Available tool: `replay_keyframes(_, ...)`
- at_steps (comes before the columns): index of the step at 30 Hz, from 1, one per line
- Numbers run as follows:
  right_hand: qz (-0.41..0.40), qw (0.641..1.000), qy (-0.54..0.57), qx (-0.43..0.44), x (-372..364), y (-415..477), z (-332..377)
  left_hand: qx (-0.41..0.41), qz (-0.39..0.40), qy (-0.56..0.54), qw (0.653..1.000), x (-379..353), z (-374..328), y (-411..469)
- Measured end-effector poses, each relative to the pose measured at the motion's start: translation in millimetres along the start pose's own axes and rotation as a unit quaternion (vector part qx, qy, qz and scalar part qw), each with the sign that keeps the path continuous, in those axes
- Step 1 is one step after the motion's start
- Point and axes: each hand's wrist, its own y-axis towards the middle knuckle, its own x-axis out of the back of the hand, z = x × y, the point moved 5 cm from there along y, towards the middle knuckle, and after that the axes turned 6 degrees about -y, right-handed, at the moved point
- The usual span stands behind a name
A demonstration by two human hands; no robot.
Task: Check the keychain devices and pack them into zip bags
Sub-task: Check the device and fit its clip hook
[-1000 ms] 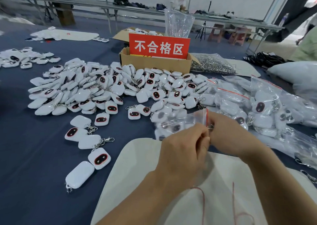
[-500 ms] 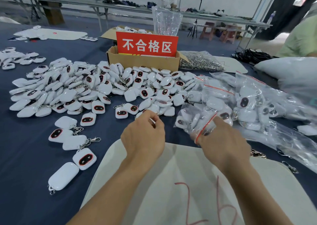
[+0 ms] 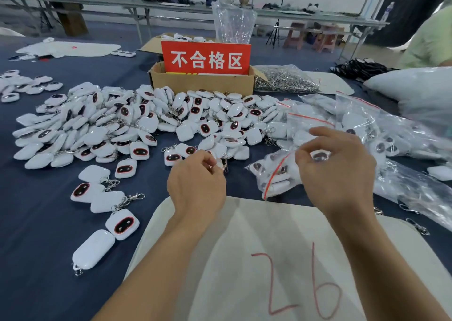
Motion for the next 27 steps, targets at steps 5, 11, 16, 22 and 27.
replay_keyframes(5,0.069,0.995,0.067,0.033,-17.3,-2.6,33.8,-0.054,0.096,0.012,0.994,-11.3,7.8,6.0)
replay_keyframes(11,0.304,0.915,-0.235,0.121,-67.8,-42.8,29.3,-0.035,0.073,0.026,0.996,-12.1,12.8,11.2)
replay_keyframes(16,0.253,0.947,-0.176,0.087,-77.4,-48.9,6.9,-0.044,0.039,-0.004,0.998,-6.9,12.6,10.6)
replay_keyframes(22,-0.007,0.985,-0.035,0.167,-47.9,-52.8,26.9,-0.027,0.011,-0.185,0.982,5.5,-5.9,0.8)
replay_keyframes(27,0.137,0.978,0.016,0.156,-65.1,-65.6,32.9,0.031,0.13,-0.345,0.929,-12.7,-17.2,-8.8)
